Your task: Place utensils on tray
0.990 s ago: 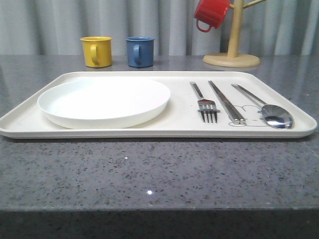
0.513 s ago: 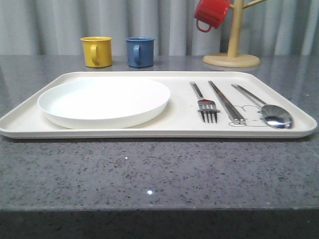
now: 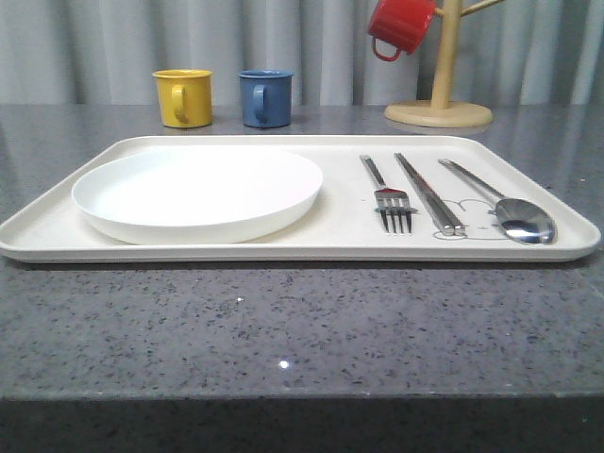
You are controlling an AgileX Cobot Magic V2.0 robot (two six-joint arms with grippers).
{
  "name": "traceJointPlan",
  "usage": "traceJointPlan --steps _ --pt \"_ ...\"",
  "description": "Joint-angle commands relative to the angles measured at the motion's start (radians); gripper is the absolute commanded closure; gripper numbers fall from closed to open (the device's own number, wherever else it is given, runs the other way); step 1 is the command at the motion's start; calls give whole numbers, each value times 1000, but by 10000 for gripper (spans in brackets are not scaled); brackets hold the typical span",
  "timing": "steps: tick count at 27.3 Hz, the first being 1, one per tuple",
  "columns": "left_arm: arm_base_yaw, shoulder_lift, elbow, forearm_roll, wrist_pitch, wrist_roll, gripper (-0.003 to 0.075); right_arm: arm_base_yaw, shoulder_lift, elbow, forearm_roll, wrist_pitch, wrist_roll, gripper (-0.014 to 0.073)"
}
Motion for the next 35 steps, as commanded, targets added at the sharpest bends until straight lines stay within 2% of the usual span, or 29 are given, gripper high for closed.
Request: traceJointPlan --steps 1,21,24,27,30,35 --pt "-2 -24 4 -9 -83 -3 738 2 7 -21 -13 -71 -5 662" --pt "-2 -24 4 -9 -83 -3 738 2 -3 -8 -13 -85 -5 662" --pt "-2 -24 4 -9 -83 -3 738 -41 -42 33 -31 -114 -5 662" --pt "-2 -24 4 -9 -83 -3 738 -114 -97 100 -31 -200 -5 662" --pt "-2 -24 4 -9 -83 -3 738 -219 -176 210 -31 -330 -5 662" --pt "-2 -24 4 -9 -83 -3 738 -336 -298 388 -23 -571 -5 662"
